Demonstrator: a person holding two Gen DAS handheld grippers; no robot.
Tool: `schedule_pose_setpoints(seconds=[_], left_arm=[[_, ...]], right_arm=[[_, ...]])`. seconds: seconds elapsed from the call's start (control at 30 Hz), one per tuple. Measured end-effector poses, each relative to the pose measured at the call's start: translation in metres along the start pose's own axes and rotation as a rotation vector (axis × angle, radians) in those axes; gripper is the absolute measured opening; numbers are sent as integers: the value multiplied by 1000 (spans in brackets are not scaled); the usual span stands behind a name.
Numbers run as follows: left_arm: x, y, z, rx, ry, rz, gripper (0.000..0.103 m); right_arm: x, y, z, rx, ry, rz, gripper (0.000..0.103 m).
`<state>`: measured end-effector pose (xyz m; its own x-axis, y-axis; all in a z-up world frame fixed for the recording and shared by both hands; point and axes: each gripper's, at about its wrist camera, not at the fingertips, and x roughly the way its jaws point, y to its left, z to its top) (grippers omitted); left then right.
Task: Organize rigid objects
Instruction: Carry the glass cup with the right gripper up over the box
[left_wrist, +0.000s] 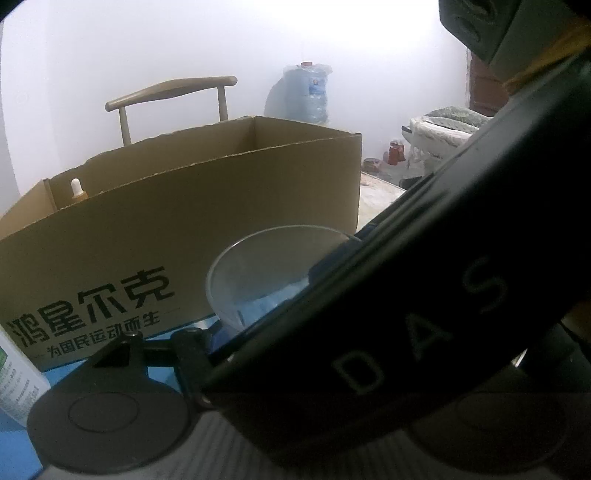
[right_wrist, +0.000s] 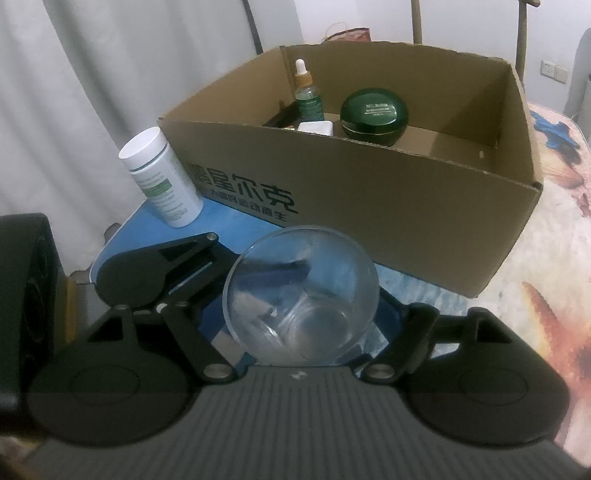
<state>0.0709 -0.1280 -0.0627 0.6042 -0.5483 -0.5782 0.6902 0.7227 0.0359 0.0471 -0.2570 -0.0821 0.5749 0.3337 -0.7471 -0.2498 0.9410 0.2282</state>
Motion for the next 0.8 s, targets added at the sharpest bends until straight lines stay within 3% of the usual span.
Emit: schedule_pose_setpoints(seconds=[0.33,0.8], left_arm=[[-9,-5,9,3,-5,9,71],[-72,-18,47,21,-85,104,71]], right_arm=[[-8,1,1,-4,-3,-12,78],[-67,28,16,-63,-111,13,78]])
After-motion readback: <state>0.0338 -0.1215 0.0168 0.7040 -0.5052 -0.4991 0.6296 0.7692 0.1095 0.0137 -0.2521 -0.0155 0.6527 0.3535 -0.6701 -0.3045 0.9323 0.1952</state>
